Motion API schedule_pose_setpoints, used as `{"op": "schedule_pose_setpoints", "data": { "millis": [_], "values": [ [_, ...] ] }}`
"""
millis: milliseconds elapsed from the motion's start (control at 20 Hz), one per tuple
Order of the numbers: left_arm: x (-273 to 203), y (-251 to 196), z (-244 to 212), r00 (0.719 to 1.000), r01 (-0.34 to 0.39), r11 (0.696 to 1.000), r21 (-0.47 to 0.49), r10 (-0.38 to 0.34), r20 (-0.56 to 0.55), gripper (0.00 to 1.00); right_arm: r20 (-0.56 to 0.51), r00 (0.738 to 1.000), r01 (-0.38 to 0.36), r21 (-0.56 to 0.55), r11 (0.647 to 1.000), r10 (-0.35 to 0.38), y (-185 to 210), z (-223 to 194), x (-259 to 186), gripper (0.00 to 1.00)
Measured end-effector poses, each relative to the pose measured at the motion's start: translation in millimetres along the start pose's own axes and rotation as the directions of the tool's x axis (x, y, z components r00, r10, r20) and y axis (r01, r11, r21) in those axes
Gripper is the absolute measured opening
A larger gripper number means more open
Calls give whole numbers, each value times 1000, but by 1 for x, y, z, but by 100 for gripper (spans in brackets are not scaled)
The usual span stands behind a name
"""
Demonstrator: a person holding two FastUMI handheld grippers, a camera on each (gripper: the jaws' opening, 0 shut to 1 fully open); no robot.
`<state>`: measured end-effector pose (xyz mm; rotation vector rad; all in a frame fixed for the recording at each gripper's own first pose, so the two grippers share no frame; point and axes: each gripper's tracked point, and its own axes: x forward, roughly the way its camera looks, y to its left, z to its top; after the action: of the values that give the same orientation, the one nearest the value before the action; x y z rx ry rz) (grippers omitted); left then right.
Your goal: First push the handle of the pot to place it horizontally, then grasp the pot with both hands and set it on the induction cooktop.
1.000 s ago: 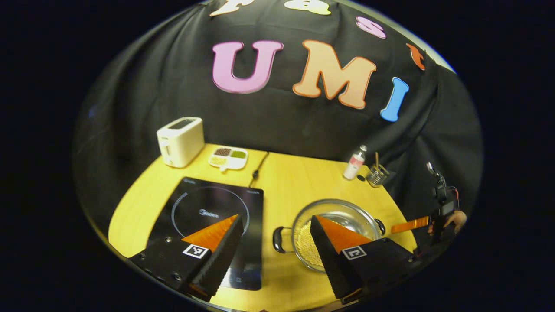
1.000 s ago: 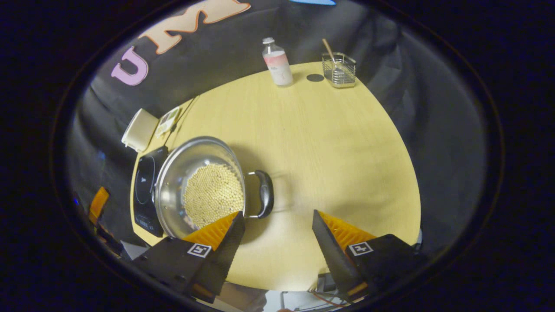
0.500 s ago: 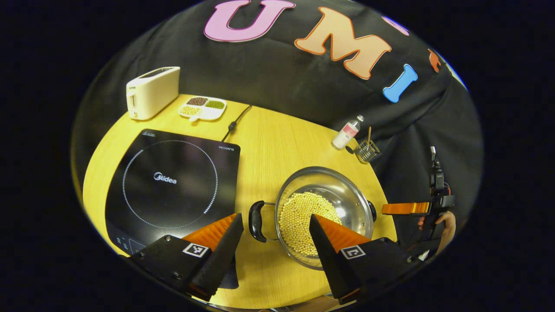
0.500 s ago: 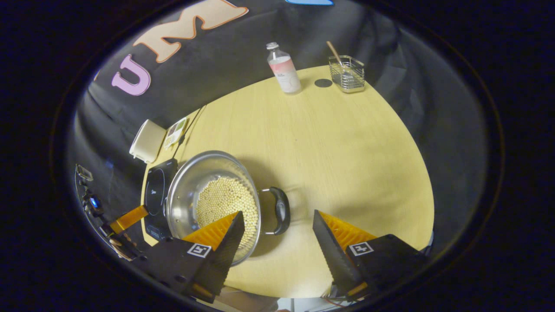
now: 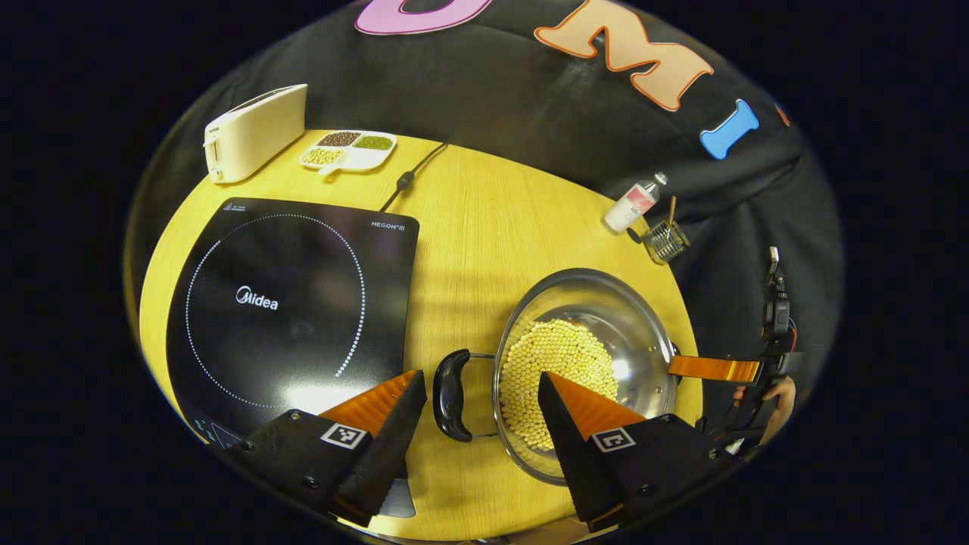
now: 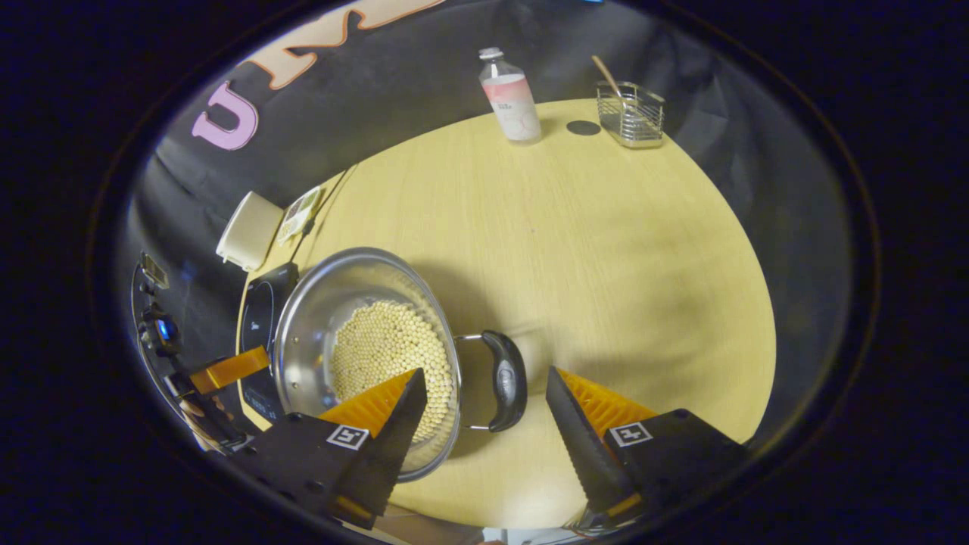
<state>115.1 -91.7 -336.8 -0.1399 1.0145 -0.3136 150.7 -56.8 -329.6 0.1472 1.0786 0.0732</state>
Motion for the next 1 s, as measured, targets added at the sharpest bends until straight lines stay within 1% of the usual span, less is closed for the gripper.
{"op": "schedule_pose_setpoints", "data": {
  "millis": [50, 100, 150, 200, 250, 300, 350, 450, 600, 650, 700, 750, 800, 850, 900, 950, 1000],
  "values": [
    [3, 0, -1, 1000, -5, 1000, 1, 5, -8, 92, -6, 1000, 1, 4, 1000, -1, -1, -1, 3, 99],
    [6, 1, -3, 1000, -8, 1000, 0, 8, -23, 90, -13, 1000, 3, 9, 1000, -3, -2, -3, 7, 94],
    [10, 1, -4, 999, -8, 1000, -4, 8, -35, 96, -20, 1000, 7, 11, 1000, -7, -3, -4, 11, 99],
    [14, 2, -5, 999, -9, 1000, -9, 9, -42, 90, -27, 1000, 13, 13, 1000, -13, -5, -4, 14, 99],
    [17, 3, -5, 999, -13, 1000, -12, 12, -51, 88, -34, 999, 14, 14, 1000, -13, -5, -5, 17, 94],
    [21, 4, -6, 998, -17, 1000, -10, 17, -58, 86, -40, 999, 10, 17, 1000, -10, -5, -6, 21, 99],
    [24, 4, -7, 998, -19, 1000, -6, 19, -67, 86, -47, 999, 10, 21, 1000, -9, -5, -5, 24, 94],
    [30, 3, -10, 996, -18, 1000, -1, 18, -87, 86, -60, 998, 4, 29, 1000, -3, -4, -7, 30, 92],
    [36, 5, -13, 993, -26, 1000, 3, 26, -111, 86, -83, 996, -15, 41, 999, 19, 0, -7, 36, 74],
    [39, 8, -14, 992, -30, 1000, 6, 30, -120, 81, -91, 996, -21, 37, 999, 25, 1, -10, 37, 70],
    [42, 10, -16, 991, -36, 999, 0, 36, -128, 78, -101, 994, -25, 30, 999, 28, 3, -13, 39, 70],
    [43, 13, -17, 989, -46, 999, -7, 45, -139, 72, -111, 993, -24, 17, 1000, 25, 2, -14, 41, 70],
    [43, 14, -20, 988, -47, 999, -17, 43, -151, 69, -120, 992, -36, 19, 999, 38, 3, -16, 42, 69],
    [44, 15, -18, 988, -47, 999, -19, 44, -149, 61, -124, 991, -38, 26, 999, 41, 2, -15, 45, 63],
    [44, 15, -19, 987, -44, 999, -15, 41, -153, 66, -126, 991, -44, 33, 998, 48, 3, -15, 44, 56],
    [43, 15, -21, 986, -44, 999, -10, 42, -161, 61, -125, 991, -48, 31, 998, 51, 3, -14, 45, 56],
    [43, 16, -21, 985, -45, 999, -11, 43, -167, 60, -119, 991, -53, 31, 998, 56, 3, -14, 45, 56]
  ]
}}
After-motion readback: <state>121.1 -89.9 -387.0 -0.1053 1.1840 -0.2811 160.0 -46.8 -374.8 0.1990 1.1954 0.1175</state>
